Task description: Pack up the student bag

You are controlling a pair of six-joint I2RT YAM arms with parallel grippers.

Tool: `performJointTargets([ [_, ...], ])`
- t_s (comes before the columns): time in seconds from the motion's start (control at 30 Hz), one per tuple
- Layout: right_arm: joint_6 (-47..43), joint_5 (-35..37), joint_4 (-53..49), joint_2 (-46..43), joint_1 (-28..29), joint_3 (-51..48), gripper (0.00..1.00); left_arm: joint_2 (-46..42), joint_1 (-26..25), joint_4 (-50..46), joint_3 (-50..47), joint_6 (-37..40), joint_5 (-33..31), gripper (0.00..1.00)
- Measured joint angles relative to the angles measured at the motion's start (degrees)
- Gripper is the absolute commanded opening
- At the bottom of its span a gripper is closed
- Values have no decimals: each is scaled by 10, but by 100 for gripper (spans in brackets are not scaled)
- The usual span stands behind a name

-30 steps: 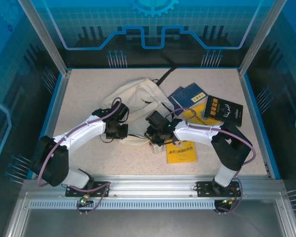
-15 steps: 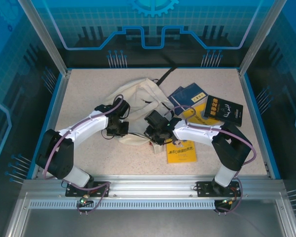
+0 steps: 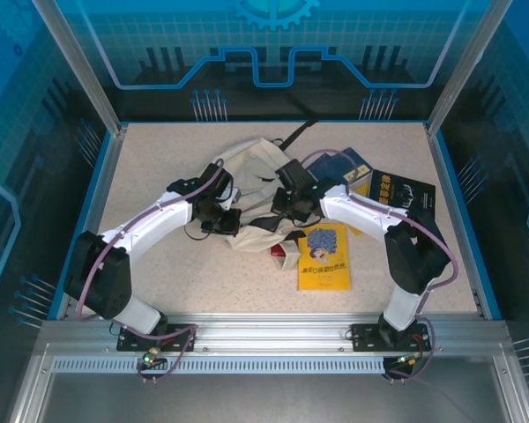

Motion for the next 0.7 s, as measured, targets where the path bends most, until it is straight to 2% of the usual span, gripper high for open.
performJointTargets([
  [0.23,-125,-60,-39,22,-27,107,10,0,-1,26,70,0,33,0],
  [0.37,-158,-108,-52,71,-26,224,11,-5,-1,28,93,0,11,0],
  [0.47,-168,-124,-52,86,-23,253,14,-16,-1,26,94,1,-5,0],
  [0.57,-158,-123,-54,82,-17,232,24,-27,-1,26,78,2,-9,0],
  [0.7,-109,-105,-64,40,1,119,48,-34,-1,23,31,4,-7,0],
])
